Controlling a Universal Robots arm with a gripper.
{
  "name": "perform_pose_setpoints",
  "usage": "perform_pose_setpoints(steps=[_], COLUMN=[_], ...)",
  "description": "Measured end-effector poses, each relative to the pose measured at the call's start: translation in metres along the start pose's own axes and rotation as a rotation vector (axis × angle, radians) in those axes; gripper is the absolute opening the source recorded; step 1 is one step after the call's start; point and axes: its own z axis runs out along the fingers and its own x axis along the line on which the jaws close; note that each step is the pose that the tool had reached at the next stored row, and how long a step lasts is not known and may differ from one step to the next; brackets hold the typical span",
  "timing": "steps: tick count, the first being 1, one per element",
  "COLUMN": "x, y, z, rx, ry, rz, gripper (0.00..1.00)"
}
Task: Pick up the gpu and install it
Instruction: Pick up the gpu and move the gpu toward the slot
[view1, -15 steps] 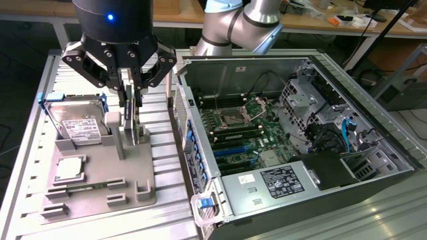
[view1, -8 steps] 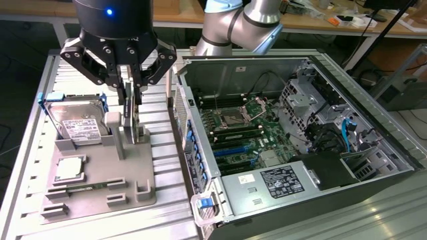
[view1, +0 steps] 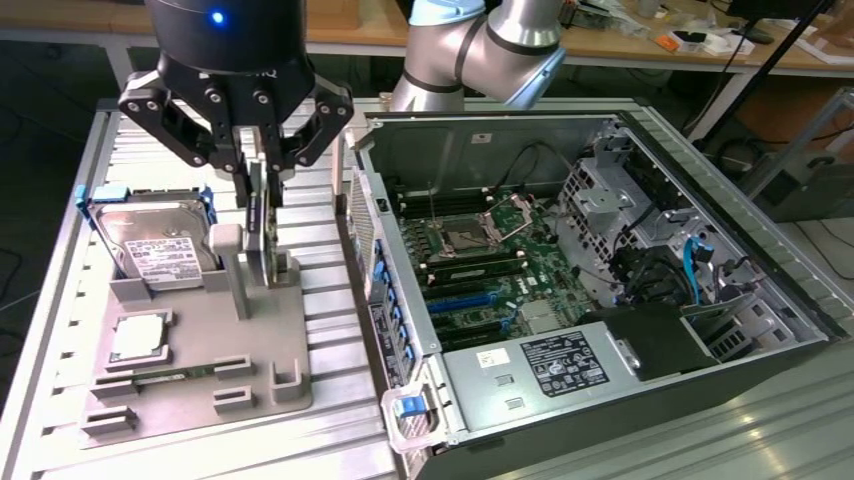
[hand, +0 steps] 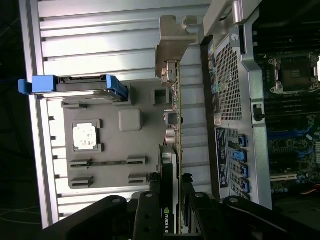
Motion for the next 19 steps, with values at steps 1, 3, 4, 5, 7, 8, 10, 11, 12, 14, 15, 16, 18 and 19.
perform_pose_setpoints(steps=[1, 3, 4, 5, 7, 8, 10, 11, 12, 14, 15, 16, 18, 19], x=[0.0000, 0.0000, 0.0000, 0.0000, 0.0000, 0.0000, 0.0000, 0.0000, 0.0000, 0.0000, 0.0000, 0.0000, -0.0001, -0.0001], y=[0.0000, 0.0000, 0.0000, 0.0001, 0.0001, 0.0001, 0.0001, 0.0001, 0.0001, 0.0001, 0.0001, 0.0001, 0.0002, 0.0002], z=[-0.0003, -0.0008, -0.0011, -0.0013, -0.0017, -0.0019, -0.0023, -0.0024, -0.0026, -0.0030, -0.0033, -0.0034, -0.0037, -0.0040], rx=[0.0001, 0.0001, 0.0001, 0.0001, 0.0002, 0.0001, 0.0001, 0.0001, 0.0001, 0.0002, 0.0002, 0.0002, 0.0002, 0.0002], ry=[0.0002, 0.0005, 0.0006, 0.0008, 0.0011, 0.0011, 0.0013, 0.0013, 0.0014, 0.0015, 0.0015, 0.0016, 0.0018, 0.0019], rz=[0.000, 0.000, 0.000, 0.000, 0.000, 0.000, 0.000, 0.000, 0.000, 0.000, 0.000, 0.000, 0.000, 0.000], gripper=[0.27, 0.27, 0.27, 0.27, 0.27, 0.27, 0.27, 0.27, 0.27, 0.27, 0.27, 0.27, 0.27, 0.27])
